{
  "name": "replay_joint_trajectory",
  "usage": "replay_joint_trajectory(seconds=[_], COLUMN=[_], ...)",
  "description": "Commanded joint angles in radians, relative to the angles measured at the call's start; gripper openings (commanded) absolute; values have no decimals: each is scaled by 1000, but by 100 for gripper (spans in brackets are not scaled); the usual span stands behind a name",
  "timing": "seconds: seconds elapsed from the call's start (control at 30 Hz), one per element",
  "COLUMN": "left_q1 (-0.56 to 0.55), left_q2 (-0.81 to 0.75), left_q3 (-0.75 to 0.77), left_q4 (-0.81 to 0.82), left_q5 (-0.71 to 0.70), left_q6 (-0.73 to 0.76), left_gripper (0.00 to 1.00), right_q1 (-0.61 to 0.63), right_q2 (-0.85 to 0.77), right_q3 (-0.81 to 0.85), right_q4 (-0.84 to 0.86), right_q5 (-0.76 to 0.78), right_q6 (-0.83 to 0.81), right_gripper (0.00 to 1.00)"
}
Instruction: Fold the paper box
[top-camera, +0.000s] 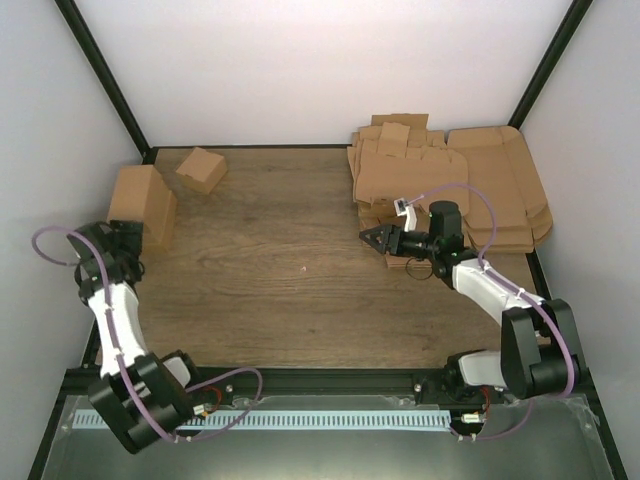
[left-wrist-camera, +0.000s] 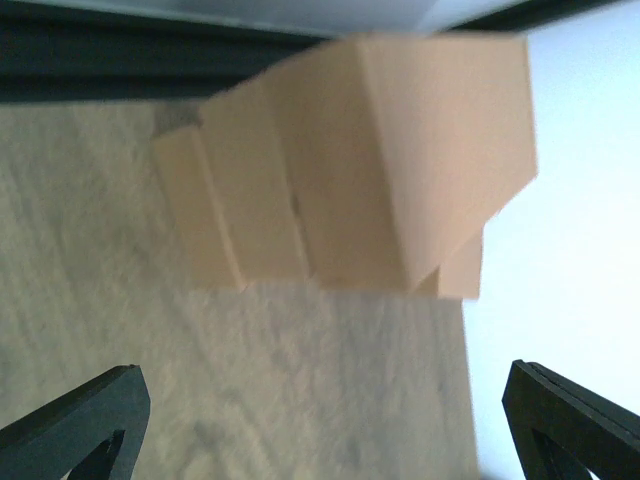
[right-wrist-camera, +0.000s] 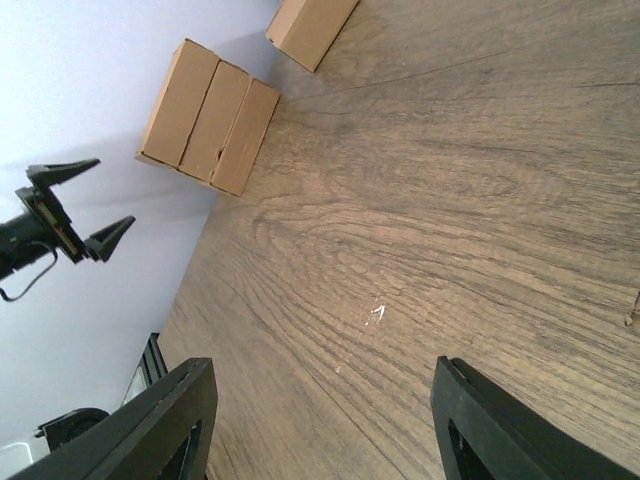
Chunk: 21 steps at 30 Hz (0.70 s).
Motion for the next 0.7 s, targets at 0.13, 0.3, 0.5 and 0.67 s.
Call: replay_joint_trajectory(seconds=[0.13,0.3,0.5,0.67], left_q1=[-51,-139,-490,-745], left_q2=[-213,-232,-133,-83], left_q3=[-273,-357,-299,-244], left_q4=[13,179,267,304], left_q5=[190,262,134,-51], left_q6=[96,108,224,422], left_gripper=[100,100,100,100], right_q1=[-9,-10,-10,-9], right_q2=[-106,-167,-266,-401], right_q3=[-38,-55,-100,-222], right_q4=[-32,-65,-3,68], right_q5=[48,165,474,684], right_q6=[-47,-71,29,-1], right_gripper=[88,100,100,100])
